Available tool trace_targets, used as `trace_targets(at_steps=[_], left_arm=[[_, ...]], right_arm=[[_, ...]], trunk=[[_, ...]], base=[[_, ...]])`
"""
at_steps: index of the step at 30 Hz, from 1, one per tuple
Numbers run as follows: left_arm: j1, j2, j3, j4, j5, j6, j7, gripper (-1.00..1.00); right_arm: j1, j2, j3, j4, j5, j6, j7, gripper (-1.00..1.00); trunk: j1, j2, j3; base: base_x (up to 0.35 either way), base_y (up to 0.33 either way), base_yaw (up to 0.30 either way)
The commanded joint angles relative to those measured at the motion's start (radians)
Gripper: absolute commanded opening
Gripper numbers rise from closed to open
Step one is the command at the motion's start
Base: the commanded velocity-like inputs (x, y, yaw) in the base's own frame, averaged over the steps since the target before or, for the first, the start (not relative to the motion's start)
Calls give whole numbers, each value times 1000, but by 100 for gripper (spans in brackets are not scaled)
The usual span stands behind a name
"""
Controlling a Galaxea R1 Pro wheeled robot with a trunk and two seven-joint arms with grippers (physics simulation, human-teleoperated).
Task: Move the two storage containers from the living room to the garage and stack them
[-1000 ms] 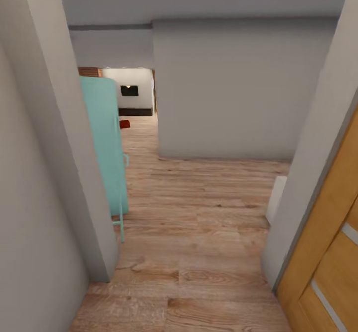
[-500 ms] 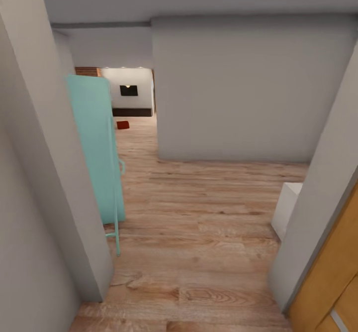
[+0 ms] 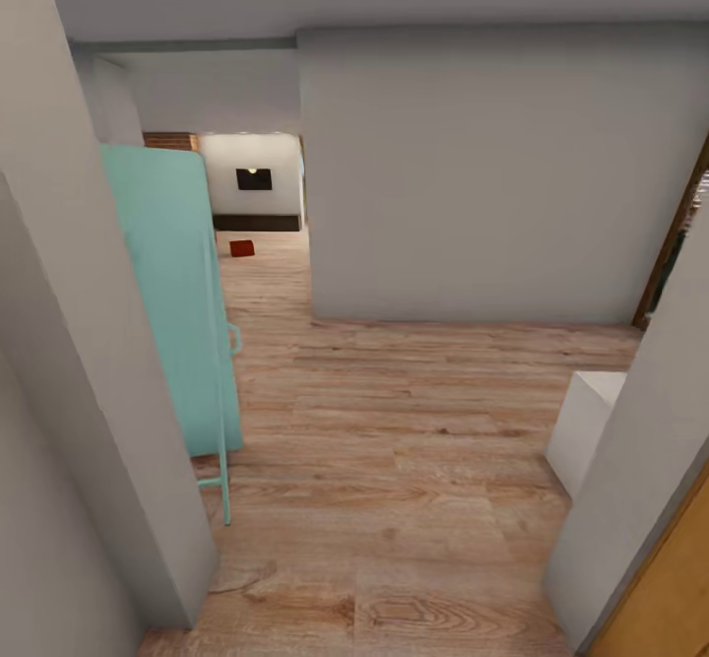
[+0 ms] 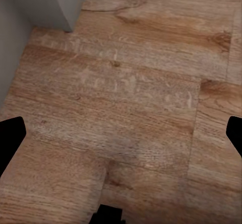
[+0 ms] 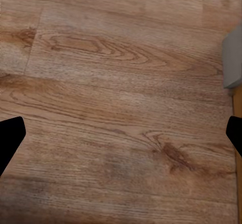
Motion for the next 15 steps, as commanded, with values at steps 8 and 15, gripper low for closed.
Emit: trace_targets(at_steps=[8, 15], left_arm=[[0, 3, 4, 0, -7, 0, 1, 100], [0, 3, 5, 0, -6, -1, 2, 100]], right_arm=[[0, 0, 1, 0, 10, -2, 3, 100], [0, 0, 1, 3, 8, -2, 1, 100]], trunk=[[0, 0, -1], [0, 0, -1]], base=[[258, 0, 0], [325, 0, 0]])
